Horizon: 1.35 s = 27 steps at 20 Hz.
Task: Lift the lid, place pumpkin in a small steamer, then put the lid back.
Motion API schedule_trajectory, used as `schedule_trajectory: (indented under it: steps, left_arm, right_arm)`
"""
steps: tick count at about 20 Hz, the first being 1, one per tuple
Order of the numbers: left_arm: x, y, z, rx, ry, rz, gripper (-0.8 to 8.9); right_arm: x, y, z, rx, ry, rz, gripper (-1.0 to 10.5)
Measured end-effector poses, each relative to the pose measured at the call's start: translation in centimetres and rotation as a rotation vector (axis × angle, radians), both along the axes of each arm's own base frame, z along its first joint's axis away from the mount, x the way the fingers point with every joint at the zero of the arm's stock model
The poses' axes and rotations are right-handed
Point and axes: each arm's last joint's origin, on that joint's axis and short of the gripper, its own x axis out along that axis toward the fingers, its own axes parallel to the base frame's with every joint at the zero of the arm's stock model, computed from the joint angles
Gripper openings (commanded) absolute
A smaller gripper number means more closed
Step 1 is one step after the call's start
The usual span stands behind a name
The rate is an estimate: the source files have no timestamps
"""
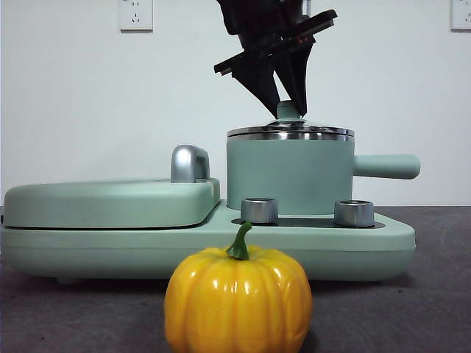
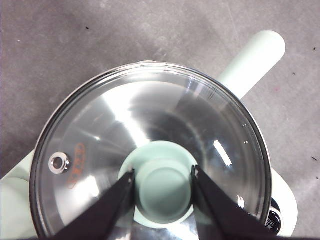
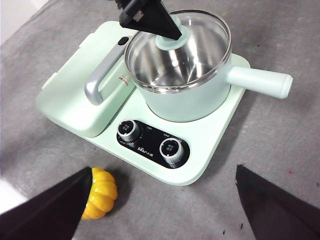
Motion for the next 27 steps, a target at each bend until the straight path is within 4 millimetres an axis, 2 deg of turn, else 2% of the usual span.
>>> schedule_trajectory:
  steps: [5, 9, 11, 14, 18, 21, 23, 25, 27]
  left_arm:
    - [-0.2, 0.2, 0.8, 0.008, 0.009, 0.001, 0.16]
    - [-0.9, 1.4, 4.0, -0.023, -0.059, 0.033, 0.15]
    - [-0.6, 2.6, 5.0, -0.032, -0.082, 0.066, 0.15]
    - [1.0, 4.6, 5.2, -0.034, -0.088, 0.128, 0.15]
    - [3.0, 7.5, 5.2, -0.03, -0.089, 0.211, 0.15]
    - [4.4, 10.1, 5.3, -0.03, -0.092, 0.28, 0.15]
    - [5.4, 12.4, 5.9, -0.043, -0.112, 0.338, 0.15]
    - [6.3, 14.6, 6.0, -0.043, -0.116, 0.395, 0.15]
    - [7.1, 16.7, 6.0, -0.039, -0.118, 0.447, 0.15]
  right_arm:
    - [0.4, 0.1, -0.1, 0.015, 0.029, 0.005, 4.6]
    - [2.6, 1.4, 0.8, 0.027, 0.118, 0.1, 4.6]
    - [3.7, 2.6, 1.4, 0.022, 0.169, 0.163, 4.6]
    - [5.1, 5.2, 2.8, 0.024, 0.208, 0.269, 4.6]
    - [6.5, 10.2, 2.7, -0.072, 0.28, 0.362, 4.6]
    - [6.8, 14.0, 1.1, -0.157, 0.349, 0.425, 4.7]
    - [7.0, 16.2, -0.5, -0.215, 0.405, 0.463, 5.5]
    - [7.2, 17.9, -2.0, -0.258, 0.458, 0.493, 6.0]
    - [7.2, 19.2, -3.3, -0.295, 0.498, 0.519, 6.1]
